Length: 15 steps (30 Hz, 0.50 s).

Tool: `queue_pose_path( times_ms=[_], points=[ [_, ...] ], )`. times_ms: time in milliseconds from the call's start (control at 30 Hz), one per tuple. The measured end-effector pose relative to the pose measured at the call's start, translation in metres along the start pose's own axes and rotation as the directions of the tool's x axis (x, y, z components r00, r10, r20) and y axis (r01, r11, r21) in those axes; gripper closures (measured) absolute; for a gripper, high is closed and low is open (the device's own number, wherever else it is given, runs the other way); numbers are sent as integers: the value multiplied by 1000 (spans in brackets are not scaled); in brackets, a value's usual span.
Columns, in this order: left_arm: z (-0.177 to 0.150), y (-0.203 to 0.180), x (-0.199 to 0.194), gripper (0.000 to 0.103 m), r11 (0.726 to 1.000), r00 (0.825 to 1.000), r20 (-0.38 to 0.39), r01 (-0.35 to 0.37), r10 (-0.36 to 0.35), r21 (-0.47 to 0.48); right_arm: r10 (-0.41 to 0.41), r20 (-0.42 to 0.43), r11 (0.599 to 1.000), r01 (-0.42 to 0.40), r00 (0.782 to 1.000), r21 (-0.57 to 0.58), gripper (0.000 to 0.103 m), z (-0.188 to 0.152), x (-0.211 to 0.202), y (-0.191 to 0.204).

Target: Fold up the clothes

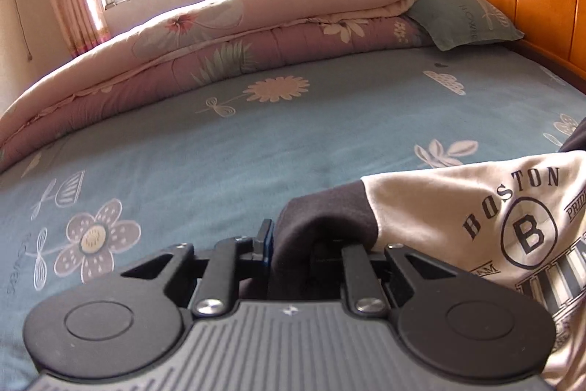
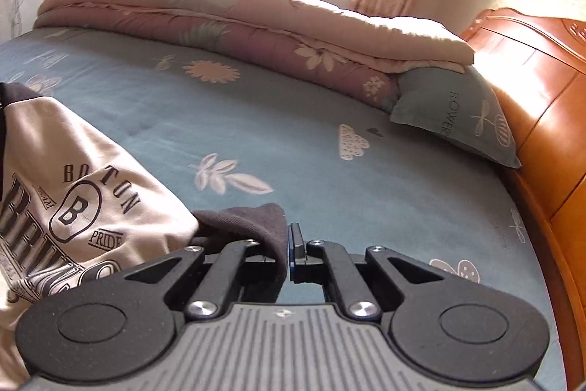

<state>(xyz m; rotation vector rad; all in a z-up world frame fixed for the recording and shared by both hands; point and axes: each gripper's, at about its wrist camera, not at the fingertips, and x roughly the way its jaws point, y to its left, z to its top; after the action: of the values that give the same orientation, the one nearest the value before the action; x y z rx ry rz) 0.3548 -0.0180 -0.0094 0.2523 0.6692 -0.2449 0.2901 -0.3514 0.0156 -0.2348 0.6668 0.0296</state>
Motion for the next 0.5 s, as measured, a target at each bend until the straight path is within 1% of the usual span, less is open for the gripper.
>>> queue_pose_path(
  times_ms=[33,67,100,133,167,200,267,300,333,367,400,433,500],
  points=[
    [1,-2,7,86,1000,1000,-7,3,-3,2,-8,0,1000,8,1000,17,97,2,7,-5],
    [-1,-5,16,79,1000,1000,-28,10,-10,-1,-17,-1,999,17,1000,36,96,4,14,-9],
    [-4,-8,24,77,1000,999,-49,17,-17,-4,-23,-14,998,23,1000,64,96,3,23,-12],
    [-6,-10,33,75,1000,997,-69,24,-24,-7,-26,-39,996,30,999,90,89,0,33,-15],
    [-9,-13,41,67,1000,995,-91,29,-30,-10,-28,-65,993,35,997,114,84,-3,43,-17],
    [-15,-15,47,64,999,993,-114,32,-33,-12,-21,-91,991,33,996,129,77,-8,52,-17],
    [-26,-18,55,63,999,987,-155,44,-45,-12,-12,-123,991,28,992,128,72,-19,60,-12],
    [-31,-19,55,62,999,985,-166,47,-48,-10,-6,-131,992,22,991,121,65,-23,59,-10],
    [-35,-20,53,60,999,984,-173,49,-50,-11,0,-140,993,16,990,113,57,-28,58,-8],
    [-39,-20,49,53,999,983,-178,52,-54,-14,6,-148,994,9,989,106,54,-33,56,-5],
    [-41,-18,44,46,998,982,-178,58,-60,-17,17,-155,995,-1,988,99,46,-37,50,-3],
    [-44,-17,38,44,998,982,-179,63,-66,-21,29,-160,995,-13,987,98,41,-40,45,-3],
    [-47,-16,24,42,997,982,-172,77,-81,-28,52,-172,994,-34,984,106,37,-44,35,-2]
  ],
)
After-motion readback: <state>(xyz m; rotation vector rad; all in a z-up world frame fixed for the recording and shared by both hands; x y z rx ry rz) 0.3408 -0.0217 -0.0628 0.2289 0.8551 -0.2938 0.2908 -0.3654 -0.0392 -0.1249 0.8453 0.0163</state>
